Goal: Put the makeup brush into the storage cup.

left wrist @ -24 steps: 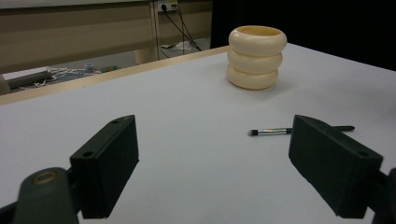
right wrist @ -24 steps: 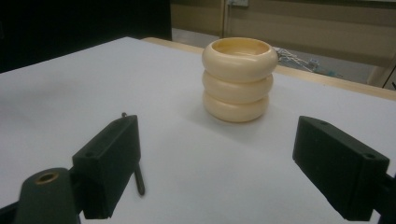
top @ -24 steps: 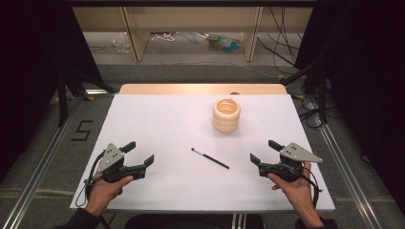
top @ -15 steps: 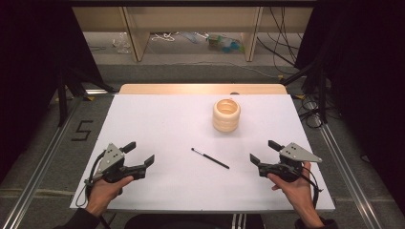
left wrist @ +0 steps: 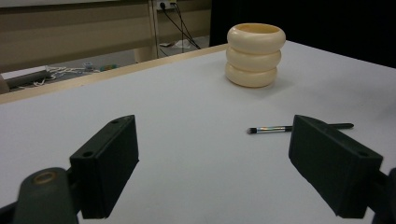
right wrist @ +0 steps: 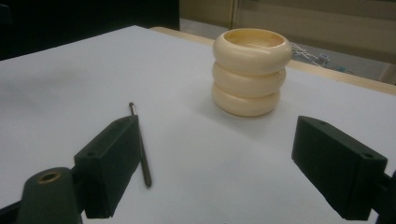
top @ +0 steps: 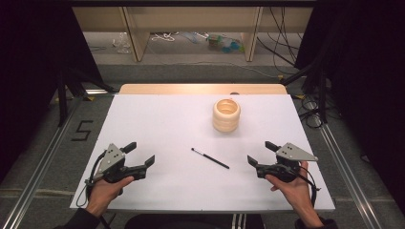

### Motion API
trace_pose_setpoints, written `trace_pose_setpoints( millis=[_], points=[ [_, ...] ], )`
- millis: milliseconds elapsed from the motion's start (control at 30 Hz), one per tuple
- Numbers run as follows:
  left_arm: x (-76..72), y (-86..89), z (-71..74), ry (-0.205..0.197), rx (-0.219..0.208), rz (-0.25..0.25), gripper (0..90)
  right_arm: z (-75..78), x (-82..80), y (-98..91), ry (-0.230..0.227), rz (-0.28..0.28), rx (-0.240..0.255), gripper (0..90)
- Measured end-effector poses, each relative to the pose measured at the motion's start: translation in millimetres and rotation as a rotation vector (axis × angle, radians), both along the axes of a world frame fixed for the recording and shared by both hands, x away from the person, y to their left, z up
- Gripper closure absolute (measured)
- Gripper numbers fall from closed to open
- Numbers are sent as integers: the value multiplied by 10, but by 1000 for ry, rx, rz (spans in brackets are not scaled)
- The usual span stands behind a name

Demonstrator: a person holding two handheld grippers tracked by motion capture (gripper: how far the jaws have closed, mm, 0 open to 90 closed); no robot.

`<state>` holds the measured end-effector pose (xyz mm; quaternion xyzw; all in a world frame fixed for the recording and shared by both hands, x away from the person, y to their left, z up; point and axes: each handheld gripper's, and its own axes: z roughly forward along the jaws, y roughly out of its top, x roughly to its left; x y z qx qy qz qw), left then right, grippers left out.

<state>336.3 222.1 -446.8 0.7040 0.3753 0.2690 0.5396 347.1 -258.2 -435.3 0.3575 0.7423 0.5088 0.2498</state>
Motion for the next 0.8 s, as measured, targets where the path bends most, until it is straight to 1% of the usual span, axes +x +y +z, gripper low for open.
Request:
trace_pose_setpoints(
  millis=[33, 100, 133, 200, 233, 267, 300, 333, 367, 400, 433, 467, 500, 533, 600, 633, 667, 700, 733, 800],
  points=[
    [0, 0, 0, 0, 0, 0, 160, 1, 1, 4, 6, 2, -3, 165],
    [0, -3, -3, 0, 2, -1, 159, -4, 11, 14, 0, 0, -4, 165],
    [3, -4, -3, -2, 7, -5, 159, -7, 21, 31, 5, 14, 2, 165],
    [2, -6, -4, -2, 7, -6, 159, 0, 26, 38, 14, 20, -11, 165],
    [-1, -12, -7, 5, 7, -5, 159, 12, 27, 40, 21, 19, -22, 165],
    [-1, -12, -7, 5, 7, -5, 159, 12, 27, 40, 21, 19, -22, 165],
    [0, -14, -9, 7, 7, -4, 159, 30, 52, 58, 38, 32, -36, 160],
    [0, -14, -9, 7, 7, -4, 159, 30, 52, 58, 38, 32, -36, 160],
    [0, -19, -13, 8, 7, -2, 160, 35, 72, 84, 62, 41, -56, 161],
    [-1, -20, -14, 8, 8, -2, 160, 36, 85, 97, 71, 57, -71, 162],
    [-1, -20, -14, 8, 8, -2, 160, 36, 85, 97, 71, 57, -71, 162],
    [2, -21, -19, 6, 16, -5, 159, 39, 105, 132, 95, 70, -107, 163],
    [2, -21, -19, 6, 16, -5, 160, 39, 105, 132, 95, 70, -107, 163],
    [0, -23, -22, 7, 17, -6, 159, 60, 135, 184, 118, 95, -156, 167],
    [-1, -26, -24, 10, 17, -5, 160, 85, 164, 228, 130, 116, -188, 174],
    [-1, -28, -25, 11, 15, -4, 160, 102, 176, 255, 138, 125, -197, 193],
    [-1, -27, -23, 8, 19, -5, 160, 119, 197, 276, 137, 139, -216, 213],
    [-1, -27, -23, 8, 19, -5, 160, 119, 197, 276, 137, 139, -216, 213],
    [1, -31, -25, 11, 16, -4, 160, 148, 242, 325, 153, 155, -231, 217],
    [3, -33, -31, 12, 18, -3, 160, 169, 273, 354, 166, 159, -247, 214]
  ],
)
